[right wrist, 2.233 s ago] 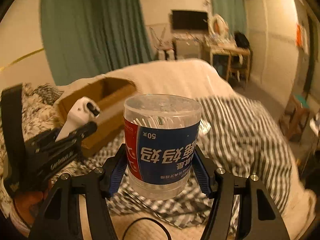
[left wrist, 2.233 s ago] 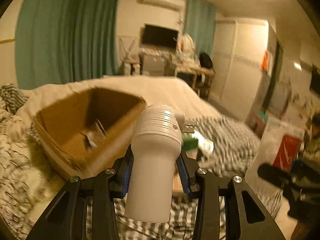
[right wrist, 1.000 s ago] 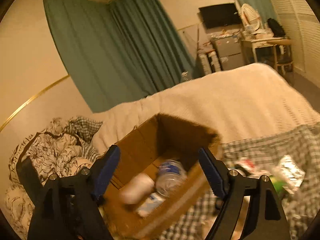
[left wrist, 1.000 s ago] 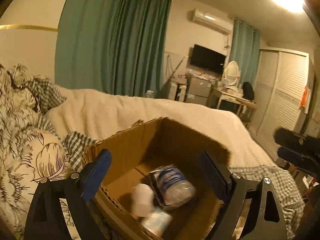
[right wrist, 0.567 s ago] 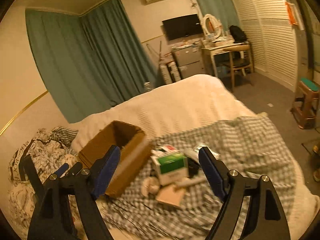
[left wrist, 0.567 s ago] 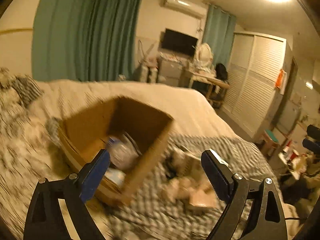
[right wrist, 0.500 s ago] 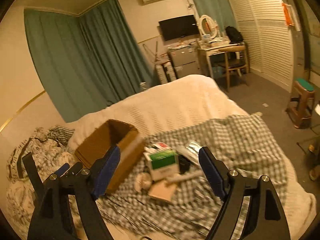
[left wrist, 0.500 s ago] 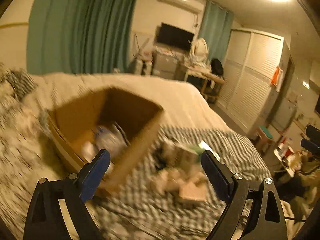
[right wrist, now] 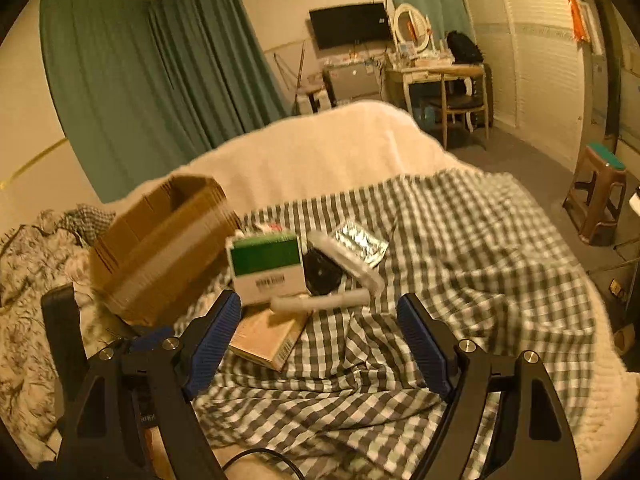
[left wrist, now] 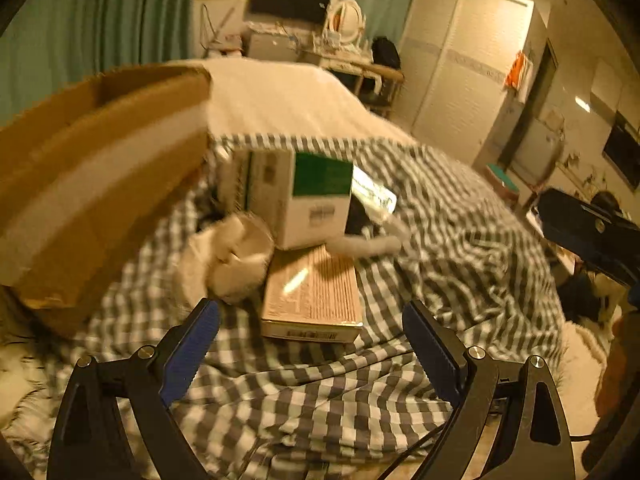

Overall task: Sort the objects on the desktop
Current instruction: 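Grasp the tan leaflet box with the left gripper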

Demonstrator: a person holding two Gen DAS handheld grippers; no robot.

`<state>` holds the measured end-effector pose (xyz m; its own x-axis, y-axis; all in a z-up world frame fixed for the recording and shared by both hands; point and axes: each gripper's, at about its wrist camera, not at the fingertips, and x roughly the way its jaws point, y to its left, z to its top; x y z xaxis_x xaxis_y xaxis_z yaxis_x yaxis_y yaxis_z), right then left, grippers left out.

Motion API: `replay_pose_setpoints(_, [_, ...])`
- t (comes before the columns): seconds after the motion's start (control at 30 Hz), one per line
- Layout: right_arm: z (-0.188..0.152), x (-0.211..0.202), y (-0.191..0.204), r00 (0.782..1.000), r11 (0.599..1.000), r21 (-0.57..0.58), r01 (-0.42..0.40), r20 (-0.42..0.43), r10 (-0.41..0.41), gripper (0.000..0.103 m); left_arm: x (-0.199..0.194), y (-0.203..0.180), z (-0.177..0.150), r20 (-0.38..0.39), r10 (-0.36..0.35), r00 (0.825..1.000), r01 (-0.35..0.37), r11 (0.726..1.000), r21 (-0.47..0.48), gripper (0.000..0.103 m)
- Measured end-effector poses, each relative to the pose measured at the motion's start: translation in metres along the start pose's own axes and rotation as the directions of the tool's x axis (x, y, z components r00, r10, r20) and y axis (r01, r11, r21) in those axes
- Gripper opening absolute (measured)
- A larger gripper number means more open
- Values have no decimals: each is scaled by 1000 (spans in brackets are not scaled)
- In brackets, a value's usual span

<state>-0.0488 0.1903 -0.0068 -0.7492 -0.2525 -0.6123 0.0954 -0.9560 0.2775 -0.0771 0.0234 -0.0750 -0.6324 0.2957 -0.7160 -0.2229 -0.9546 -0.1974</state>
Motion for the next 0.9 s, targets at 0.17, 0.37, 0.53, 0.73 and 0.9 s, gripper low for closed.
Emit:
replay_pose_setpoints(0.17, [-14, 48, -15, 999, 999, 44, -15, -40, 17, 80, 45, -6, -9, -67, 1, 998, 3, 998, 65, 95])
replay_pose_setpoints(0.37, [-25, 81, -29, 994, 999, 36, -7, -105, 11, 80, 85, -11, -7, -97, 22, 995, -11, 993, 114, 95])
replay_pose_setpoints(0.53, [-31, 85, -27, 994, 1000, 12, -4, -112, 6, 80, 84, -1, -6, -87, 40, 995, -34, 996, 80, 76])
replay_pose_setpoints(0.73, [-29, 77, -11, 996, 998, -67, -11, -90, 5, 80, 46, 10, -8, -69, 89, 994, -87, 996, 29, 75])
replay_pose_setpoints(0.9, [-29, 88, 10, 993, 979, -204, -16, -121, -9, 80, 22, 32, -8, -52, 136, 989, -136, 991, -3, 75])
